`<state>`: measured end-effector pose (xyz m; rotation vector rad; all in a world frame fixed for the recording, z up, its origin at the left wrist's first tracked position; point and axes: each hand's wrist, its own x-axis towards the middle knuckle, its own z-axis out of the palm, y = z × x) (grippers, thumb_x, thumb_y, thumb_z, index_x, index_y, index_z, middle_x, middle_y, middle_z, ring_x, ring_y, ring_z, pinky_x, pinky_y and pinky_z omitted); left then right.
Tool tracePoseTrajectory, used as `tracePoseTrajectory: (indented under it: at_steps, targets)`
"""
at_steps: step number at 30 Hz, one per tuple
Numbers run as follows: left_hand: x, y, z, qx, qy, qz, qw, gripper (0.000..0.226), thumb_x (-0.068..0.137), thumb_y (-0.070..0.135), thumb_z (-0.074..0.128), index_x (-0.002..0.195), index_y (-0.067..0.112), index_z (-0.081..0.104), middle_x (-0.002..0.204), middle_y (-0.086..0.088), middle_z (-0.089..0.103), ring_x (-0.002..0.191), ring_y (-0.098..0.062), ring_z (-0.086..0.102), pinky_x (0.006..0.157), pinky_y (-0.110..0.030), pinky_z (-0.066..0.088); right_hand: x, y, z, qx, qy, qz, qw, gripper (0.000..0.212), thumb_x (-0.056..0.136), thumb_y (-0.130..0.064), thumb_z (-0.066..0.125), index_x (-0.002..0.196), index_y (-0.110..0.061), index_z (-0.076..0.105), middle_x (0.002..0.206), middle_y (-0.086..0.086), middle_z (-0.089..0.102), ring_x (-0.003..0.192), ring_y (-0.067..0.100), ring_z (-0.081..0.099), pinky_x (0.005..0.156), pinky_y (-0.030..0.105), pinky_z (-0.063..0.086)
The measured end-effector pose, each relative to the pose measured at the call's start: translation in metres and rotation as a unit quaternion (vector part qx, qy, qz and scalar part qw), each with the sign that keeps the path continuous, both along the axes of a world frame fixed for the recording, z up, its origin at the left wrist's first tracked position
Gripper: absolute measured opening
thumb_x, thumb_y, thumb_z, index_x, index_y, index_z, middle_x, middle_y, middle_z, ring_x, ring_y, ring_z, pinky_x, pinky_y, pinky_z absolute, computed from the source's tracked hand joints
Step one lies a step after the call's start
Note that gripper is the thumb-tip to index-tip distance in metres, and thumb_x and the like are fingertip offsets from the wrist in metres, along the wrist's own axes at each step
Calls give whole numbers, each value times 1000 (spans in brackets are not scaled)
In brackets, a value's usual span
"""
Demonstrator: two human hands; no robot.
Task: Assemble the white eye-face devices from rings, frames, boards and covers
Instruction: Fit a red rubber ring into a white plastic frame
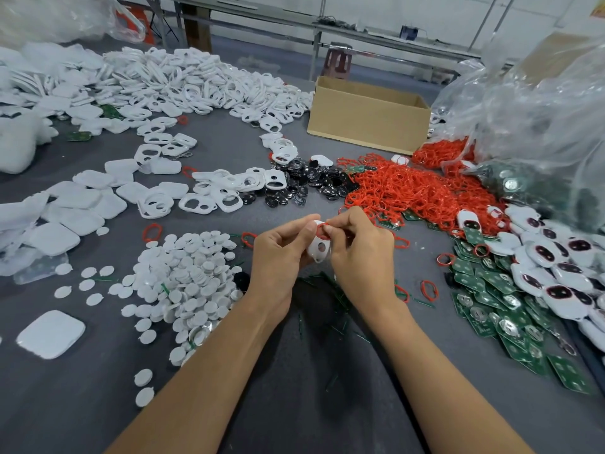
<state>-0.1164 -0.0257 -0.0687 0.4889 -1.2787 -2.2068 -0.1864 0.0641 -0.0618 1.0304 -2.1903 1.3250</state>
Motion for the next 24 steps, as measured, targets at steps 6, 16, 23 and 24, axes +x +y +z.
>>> tracePoseTrajectory:
  at_steps: [6, 16, 23, 24]
  targets:
    - [0, 0, 1, 4, 2, 6, 1000, 13, 88, 9, 65, 96, 13, 73, 83, -2, 76, 72, -9, 69, 62, -20, 56, 3, -2, -4, -20, 19, -18, 999, 7, 84, -9, 61, 77, -8, 63, 68, 5, 70, 58, 28, 63, 53, 44, 49]
    - [3, 0, 1, -5, 12, -17, 1000, 14, 86, 10, 65, 96, 15, 73, 84, -1, 76, 73, -7, 68, 62, -19, 55, 4, -4, -4, -20, 17, -17, 999, 9, 83, -1, 62, 75, -6, 64, 70, 7, 69, 63, 30, 63, 56, 47, 49]
    - [1, 2, 2, -8, 1, -9, 1000, 17, 81, 13, 69, 97, 13, 73, 85, -3, 76, 73, -9, 69, 62, -19, 56, 6, -2, -3, 3, 43, -37, 998, 10, 83, 1, 63, 76, -6, 61, 62, 6, 65, 52, 28, 55, 47, 43, 45]
    - [1, 2, 2, -9, -4, -5, 1000, 15, 82, 11, 69, 96, 13, 74, 85, -3, 76, 72, -9, 69, 62, -20, 56, 6, -2, -3, 9, 50, -38, 998, 9, 83, 0, 63, 76, -6, 61, 63, 7, 65, 53, 29, 56, 48, 43, 45]
